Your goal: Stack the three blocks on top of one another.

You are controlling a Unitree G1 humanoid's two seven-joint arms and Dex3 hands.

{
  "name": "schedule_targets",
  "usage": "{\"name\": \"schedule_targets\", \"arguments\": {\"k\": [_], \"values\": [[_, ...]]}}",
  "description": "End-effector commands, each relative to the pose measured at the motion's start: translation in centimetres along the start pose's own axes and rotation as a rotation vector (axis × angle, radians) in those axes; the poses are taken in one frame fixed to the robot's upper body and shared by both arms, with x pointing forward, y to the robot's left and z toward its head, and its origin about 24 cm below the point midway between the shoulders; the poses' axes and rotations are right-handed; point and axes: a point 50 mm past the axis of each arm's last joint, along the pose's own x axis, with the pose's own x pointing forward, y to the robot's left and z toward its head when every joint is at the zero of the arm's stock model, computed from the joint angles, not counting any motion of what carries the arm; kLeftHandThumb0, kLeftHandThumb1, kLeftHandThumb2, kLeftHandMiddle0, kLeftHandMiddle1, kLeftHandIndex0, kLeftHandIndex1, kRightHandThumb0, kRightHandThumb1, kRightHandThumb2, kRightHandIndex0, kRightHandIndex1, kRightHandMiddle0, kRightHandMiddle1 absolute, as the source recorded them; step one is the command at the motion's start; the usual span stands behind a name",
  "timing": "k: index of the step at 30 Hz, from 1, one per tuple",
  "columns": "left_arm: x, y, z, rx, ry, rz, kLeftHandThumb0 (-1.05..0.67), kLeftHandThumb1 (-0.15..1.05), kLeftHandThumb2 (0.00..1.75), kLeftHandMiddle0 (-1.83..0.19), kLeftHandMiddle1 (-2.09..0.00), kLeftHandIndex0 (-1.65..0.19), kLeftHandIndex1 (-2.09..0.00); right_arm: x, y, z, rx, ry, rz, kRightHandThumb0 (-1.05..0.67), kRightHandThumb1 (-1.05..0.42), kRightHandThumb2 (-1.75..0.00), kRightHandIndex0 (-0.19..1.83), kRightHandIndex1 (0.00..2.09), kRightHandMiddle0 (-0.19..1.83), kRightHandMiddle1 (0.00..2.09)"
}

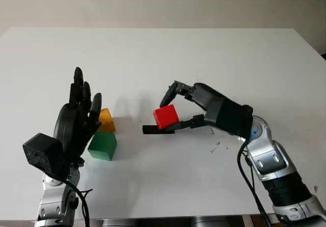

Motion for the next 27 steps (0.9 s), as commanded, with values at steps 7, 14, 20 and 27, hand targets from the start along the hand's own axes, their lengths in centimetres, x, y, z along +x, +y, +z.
{"name": "schedule_targets", "arguments": {"k": [7,14,20,27], "values": [[0.2,-0.3,0.1,0.004,-0.013,-0.004,-0.73,1.05,0.50,0.19,-0.02,0.19,0.00,0.1,1.0,0.1,-0.013,0.004,0.005,-0.34,-1.00,-0.06,0.13,0.03,0.15,1.63],[0.1,-0.4,0.1,-0.005,-0.010,0.002,-0.73,1.05,0.50,0.19,-0.01,0.19,0.00,0.6,1.8,0.0,-0.023,0.017,0.017,-0.36,-0.99,-0.05,0.12,0.03,0.15,1.68],[-0.1,-0.3,0.1,-0.007,-0.012,0.005,-0.73,1.05,0.49,0.19,-0.01,0.19,0.00,1.0,2.2,-0.2,-0.033,0.000,0.009,-0.36,-1.00,-0.05,0.12,0.04,0.14,1.71],[-0.1,-0.3,0.0,-0.015,-0.009,0.012,-0.72,1.05,0.48,0.19,-0.02,0.19,-0.01,1.3,2.1,-0.4,-0.065,-0.006,-0.019,-0.35,-1.00,-0.06,0.12,0.04,0.14,1.68]]}}
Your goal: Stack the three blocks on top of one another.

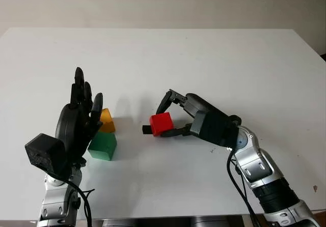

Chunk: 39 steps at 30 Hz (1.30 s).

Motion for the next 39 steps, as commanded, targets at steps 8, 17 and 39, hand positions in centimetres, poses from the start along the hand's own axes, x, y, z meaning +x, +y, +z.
{"name": "schedule_targets", "arguments": {"k": [8,17,39], "values": [[-0.1,0.1,0.2,0.012,-0.007,-0.001,-0.72,1.05,0.49,0.19,-0.03,0.19,-0.01,-0.2,-0.8,0.1,-0.095,-0.027,-0.008,-0.42,-0.96,-0.05,0.08,0.04,-0.05,1.33],[-0.1,0.2,0.2,0.010,-0.004,-0.002,-0.74,1.05,0.48,0.19,-0.01,0.19,-0.01,-1.5,-2.1,1.1,-0.247,-0.116,0.073,-0.70,-0.89,-0.05,-0.19,0.00,-0.14,0.14],[2.2,5.8,7.6,0.410,-0.202,0.019,-0.70,1.05,0.38,0.06,-0.08,0.01,-0.10,-4.4,-8.1,2.1,0.266,-0.319,-0.328,-0.78,-1.05,-0.22,-0.19,0.00,-0.12,0.05]]}}
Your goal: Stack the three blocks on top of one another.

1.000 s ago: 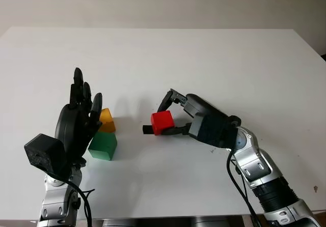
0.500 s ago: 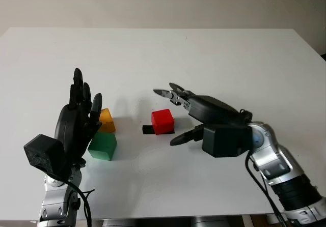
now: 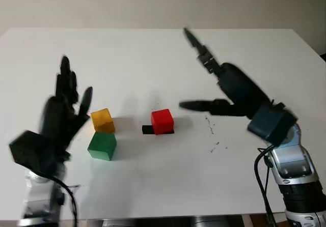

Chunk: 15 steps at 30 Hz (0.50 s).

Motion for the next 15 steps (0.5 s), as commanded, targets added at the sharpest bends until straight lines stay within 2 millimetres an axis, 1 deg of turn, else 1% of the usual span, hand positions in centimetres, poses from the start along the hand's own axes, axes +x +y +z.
{"name": "schedule_targets", "arguments": {"k": [1,3,5,7,9,11,13,15], "values": [[0.9,1.3,1.4,0.090,-0.051,-0.003,-0.70,1.05,0.37,0.00,-0.09,-0.05,-0.10,0.5,-0.4,0.3,0.049,-0.014,-0.034,-0.79,-1.05,-0.27,-0.19,0.00,-0.13,0.05],[1.7,2.7,2.4,0.209,-0.060,-0.044,-0.70,1.05,0.32,-0.13,-0.09,-0.17,-0.10,0.5,-0.6,0.0,0.069,0.005,-0.041,-0.79,-1.05,-0.35,-0.19,0.00,-0.14,0.04],[2.4,3.9,3.2,0.314,-0.056,-0.125,-0.70,1.05,0.22,-0.15,-0.06,-0.25,-0.08,0.6,-0.6,-0.4,0.065,0.026,-0.040,-0.76,-1.05,-0.38,-0.19,0.00,-0.13,0.05],[3.1,4.8,4.1,0.408,-0.013,-0.205,-0.73,1.05,0.14,-0.10,-0.04,-0.25,-0.06,0.7,-0.7,-0.8,0.073,0.052,-0.039,-0.75,-1.05,-0.37,-0.19,0.00,-0.13,0.05],[3.6,5.4,5.0,0.505,0.025,-0.267,-0.75,1.01,0.08,0.00,-0.02,-0.21,-0.04,0.7,-0.6,-1.2,0.083,0.069,-0.042,-0.75,-1.05,-0.37,-0.19,0.00,-0.13,0.05],[4.1,5.7,5.9,0.619,0.041,-0.303,-0.71,0.93,0.04,0.08,-0.02,-0.19,-0.04,0.7,-0.6,-1.4,0.084,0.075,-0.043,-0.74,-1.05,-0.38,-0.19,0.00,-0.13,0.05],[4.7,5.7,6.6,0.760,0.012,-0.336,-0.65,0.87,0.03,0.11,-0.02,-0.18,-0.05,0.7,-0.6,-1.5,0.084,0.077,-0.047,-0.73,-1.05,-0.39,-0.19,0.00,-0.13,0.05],[5.2,5.5,7.1,0.915,-0.039,-0.364,-0.63,0.85,0.03,0.11,-0.04,-0.20,-0.06,0.7,-0.6,-1.6,0.078,0.075,-0.048,-0.73,-1.05,-0.40,-0.19,0.00,-0.14,0.05]]}}
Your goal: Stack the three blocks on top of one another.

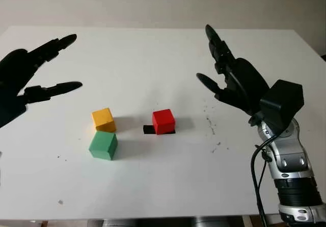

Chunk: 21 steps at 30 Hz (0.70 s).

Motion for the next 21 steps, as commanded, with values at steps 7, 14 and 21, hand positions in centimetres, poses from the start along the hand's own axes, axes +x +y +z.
{"name": "schedule_targets", "arguments": {"k": [7,14,21], "values": [[1.9,0.2,2.1,0.558,-0.175,-0.046,-0.65,0.84,0.05,0.10,-0.05,-0.18,-0.04,0.1,-0.4,0.6,-0.022,-0.033,-0.025,-0.71,-1.05,-0.42,-0.19,0.00,-0.15,0.05],[2.9,-2.1,2.9,0.878,-0.364,-0.084,-0.67,0.87,0.06,0.19,0.00,-0.07,-0.01,0.1,-0.5,0.6,-0.025,-0.026,-0.038,-0.71,-1.05,-0.43,-0.19,0.00,-0.16,0.05],[3.5,-3.8,3.5,1.033,-0.499,-0.096,-0.66,0.86,0.05,0.19,0.00,-0.04,-0.04,0.0,-0.4,0.6,-0.027,-0.022,-0.043,-0.71,-1.05,-0.42,-0.19,0.00,-0.16,0.05]]}}
